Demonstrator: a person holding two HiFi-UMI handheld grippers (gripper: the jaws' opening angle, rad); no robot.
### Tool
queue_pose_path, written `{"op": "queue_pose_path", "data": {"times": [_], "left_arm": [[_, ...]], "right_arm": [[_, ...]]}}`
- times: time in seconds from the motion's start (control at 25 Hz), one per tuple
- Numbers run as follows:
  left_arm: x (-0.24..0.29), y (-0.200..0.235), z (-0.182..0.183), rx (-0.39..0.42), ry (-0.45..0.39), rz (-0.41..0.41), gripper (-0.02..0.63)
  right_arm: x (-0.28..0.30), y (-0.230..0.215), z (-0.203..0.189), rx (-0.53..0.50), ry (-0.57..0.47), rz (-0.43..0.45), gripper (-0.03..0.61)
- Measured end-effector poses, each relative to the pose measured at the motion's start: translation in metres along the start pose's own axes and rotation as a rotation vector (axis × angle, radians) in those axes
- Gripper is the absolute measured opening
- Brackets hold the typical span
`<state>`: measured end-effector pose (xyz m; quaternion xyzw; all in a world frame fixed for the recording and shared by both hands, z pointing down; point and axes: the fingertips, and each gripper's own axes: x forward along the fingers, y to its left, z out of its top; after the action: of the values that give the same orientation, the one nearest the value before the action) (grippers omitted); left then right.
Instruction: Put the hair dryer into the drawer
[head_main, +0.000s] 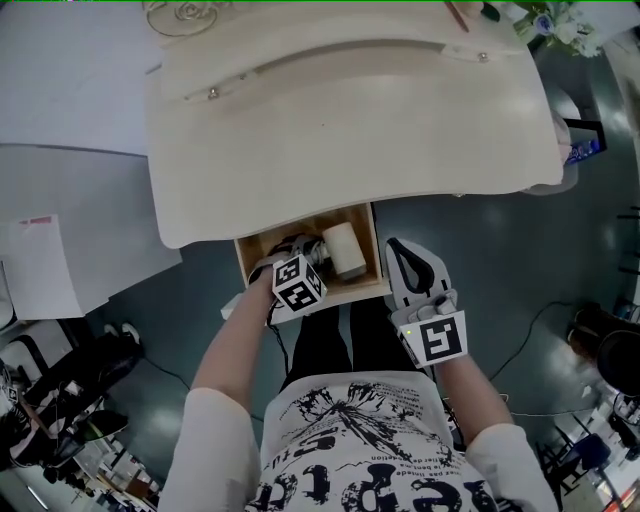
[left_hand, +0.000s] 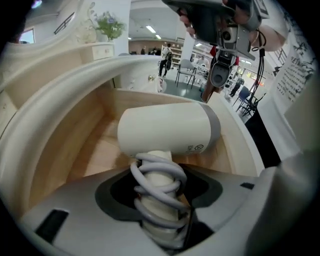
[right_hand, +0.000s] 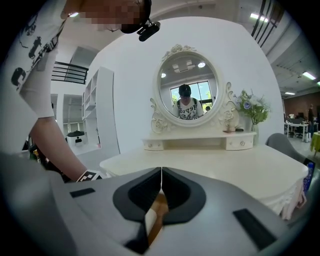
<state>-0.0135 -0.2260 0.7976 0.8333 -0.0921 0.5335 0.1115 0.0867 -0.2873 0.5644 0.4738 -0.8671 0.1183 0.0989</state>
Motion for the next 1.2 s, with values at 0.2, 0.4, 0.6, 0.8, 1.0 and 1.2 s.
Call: {"op": "queue_pose_path", "data": {"times": [0.2,0.4,0.6,0.8,1.0,1.2], "left_arm": [[0.009,-0.006,-0.005,-0.014,0.025,-0.013,0.249],[0.017,-0.010,-0.014,0.002,0.049,-0.022,0.250],[0.012,-0.012,-0.008,-0.072,0.025,-0.059,0.261],[-0.014,-0.004,0.005,-0.088,-0.053,-0.001,0.261],[-0.084,0.022,0.044,-0.164,-0.273,0.189,0.114],[-0.164,0.037,0.070,-0.234,-0.456,0.348,0.029]], "right_arm": [[0.000,0.000,-0.001,0.004,0.020,0.018,0.018],[0.004,0.002,-0.002,-0.007,0.032,0.026,0.018],[0.003,0.004,-0.003,0.004,0.059,0.029,0.018],[0.004,0.007,0.011,-0.003,0.045,0.026,0.018],[0.001,0.013,0.030,-0.019,0.022,0.045,0.018],[-0.006,0.028,0.054,0.010,0.013,0.085,0.018]]}}
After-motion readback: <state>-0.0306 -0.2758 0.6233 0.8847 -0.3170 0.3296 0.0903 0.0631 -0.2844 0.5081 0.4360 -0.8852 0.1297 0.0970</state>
